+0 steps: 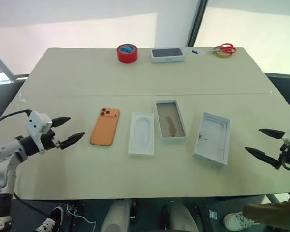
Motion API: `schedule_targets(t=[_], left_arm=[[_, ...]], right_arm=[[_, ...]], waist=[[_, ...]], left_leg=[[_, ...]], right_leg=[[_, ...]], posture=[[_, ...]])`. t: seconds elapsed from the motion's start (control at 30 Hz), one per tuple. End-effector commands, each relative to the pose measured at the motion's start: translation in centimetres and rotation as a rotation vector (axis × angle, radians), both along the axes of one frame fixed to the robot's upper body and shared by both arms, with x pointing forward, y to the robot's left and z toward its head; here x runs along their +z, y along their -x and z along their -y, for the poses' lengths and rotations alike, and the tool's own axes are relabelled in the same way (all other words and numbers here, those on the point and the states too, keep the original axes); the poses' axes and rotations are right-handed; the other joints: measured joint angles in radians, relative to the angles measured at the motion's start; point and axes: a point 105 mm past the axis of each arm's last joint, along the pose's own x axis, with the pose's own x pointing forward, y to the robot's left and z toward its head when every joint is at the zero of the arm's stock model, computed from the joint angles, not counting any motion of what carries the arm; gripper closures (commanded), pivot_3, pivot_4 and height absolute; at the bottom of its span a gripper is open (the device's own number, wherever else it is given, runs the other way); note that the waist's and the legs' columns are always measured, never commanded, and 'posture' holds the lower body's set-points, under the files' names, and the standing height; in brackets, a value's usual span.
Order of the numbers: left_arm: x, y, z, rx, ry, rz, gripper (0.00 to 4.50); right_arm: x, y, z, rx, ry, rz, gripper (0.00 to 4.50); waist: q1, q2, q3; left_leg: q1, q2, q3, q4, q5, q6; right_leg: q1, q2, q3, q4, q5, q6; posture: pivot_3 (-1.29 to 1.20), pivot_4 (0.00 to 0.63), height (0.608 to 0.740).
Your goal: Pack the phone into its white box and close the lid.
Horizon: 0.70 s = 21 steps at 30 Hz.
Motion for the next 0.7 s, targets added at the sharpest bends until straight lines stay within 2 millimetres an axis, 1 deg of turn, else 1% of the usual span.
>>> schedule_targets(t=[0.03,0.1,0.17,0.2,0.23,0.27,0.33,0.37,0.43,0.5,0.53,0.57,0.7], left_arm=[[1.6,-0.4,1.0,-0.023,0.014,0.040,0.00],[1.7,-0.5,1.7,-0.041,0.043,0.012,0.00],[2.0,-0.7,2.8,-0.062,0.068,-0.003,0.00],[2.1,-0.8,3.5,-0.066,0.099,-0.021,0.00],[2.1,-0.8,4.7,-0.094,0.115,-0.036,0.00],[2.1,-0.6,6.1,-0.134,0.162,-0.071,0.00],[2.0,-0.5,7.9,-0.163,0.237,-0.130,0.00],[1.9,-0.6,9.0,-0.165,0.256,-0.151,0.00],[0.8,-0.5,10.9,-0.167,0.274,-0.252,0.00],[-0.1,-0.8,12.4,-0.147,0.274,-0.330,0.00],[-0.3,-0.6,13.2,-0.175,0.317,-0.394,0.00],[-0.1,-0.5,14.0,-0.200,0.355,-0.409,0.00],[-0.2,-0.5,15.9,-0.218,0.468,-0.551,0.00]], right_arm=[[1.8,-0.5,-0.7,0.031,0.030,0.049,0.05],[2.2,-0.8,-1.5,0.060,0.029,0.061,0.05],[2.9,-1.2,-2.7,0.094,0.019,0.084,0.05],[3.2,-1.4,-3.4,0.115,0.016,0.095,0.05],[3.7,-1.7,-4.3,0.139,0.013,0.110,0.05],[4.2,-2.0,-5.3,0.166,0.003,0.129,0.05],[4.8,-2.4,-7.0,0.207,-0.021,0.147,0.05],[4.9,-2.4,-8.3,0.242,-0.032,0.147,0.05],[4.6,-2.2,-11.0,0.320,-0.052,0.145,0.05],[4.6,-2.1,-12.9,0.379,-0.069,0.149,0.05],[4.8,-2.4,-13.5,0.385,-0.083,0.164,0.05],[5.1,-2.5,-13.8,0.390,-0.085,0.177,0.05],[5.0,-2.5,-14.7,0.419,-0.095,0.161,0.05]], waist=[[0.000,0.000,0.000],[0.002,0.000,0.000],[0.001,0.000,0.000],[0.001,0.000,0.000],[0.001,0.000,0.000],[0.001,0.000,0.000],[0.002,0.000,0.000],[0.004,0.000,0.000],[0.008,0.000,0.000],[0.011,0.000,0.000],[0.011,0.000,0.000],[0.010,0.000,0.000],[0.012,-0.001,0.000]], left_leg=[[0.000,0.000,0.000,0.000,0.000,0.000],[0.000,0.000,0.000,0.000,0.000,0.000],[0.000,0.000,0.000,0.000,0.000,0.000],[0.000,0.000,0.000,0.000,0.000,0.000],[0.000,0.000,0.000,0.000,0.000,0.000],[0.000,0.000,0.000,0.000,0.000,0.000],[0.000,0.000,0.000,0.001,0.000,0.000],[0.000,0.000,0.000,0.001,0.000,0.000],[0.000,0.000,0.000,0.001,0.000,0.000],[0.000,0.000,0.000,0.001,0.001,0.002],[0.000,0.000,0.000,0.002,0.001,0.002],[0.000,0.000,0.000,0.002,0.001,0.002],[0.000,0.000,-0.001,0.004,0.002,0.002]], right_leg=[[0.000,0.000,0.000,0.000,0.000,0.000],[0.000,0.000,0.000,0.000,0.000,0.000],[0.000,0.000,0.000,0.000,0.000,0.000],[0.000,0.000,0.000,0.000,0.000,0.000],[0.000,0.000,0.000,0.000,0.000,0.000],[0.000,0.000,0.000,0.000,0.000,0.000],[0.000,0.000,0.000,0.000,0.000,0.000],[0.001,0.000,0.000,0.000,0.000,0.000],[0.001,0.000,0.000,0.000,0.000,0.001],[0.002,0.000,0.000,0.000,0.000,0.001],[0.002,0.001,0.000,0.000,0.000,0.001],[0.002,0.001,0.000,0.000,0.000,0.001],[0.002,0.001,-0.001,0.000,0.000,0.001]], posture=[[0.00,0.150,0.735],[0.00,0.150,0.735],[0.00,0.150,0.735],[0.00,0.150,0.735],[0.00,0.150,0.735],[0.00,0.150,0.735],[0.00,0.150,0.735],[0.00,0.150,0.735],[0.00,0.150,0.735],[0.00,0.150,0.735],[0.00,0.150,0.735],[0.00,0.150,0.735],[0.00,0.150,0.735]])
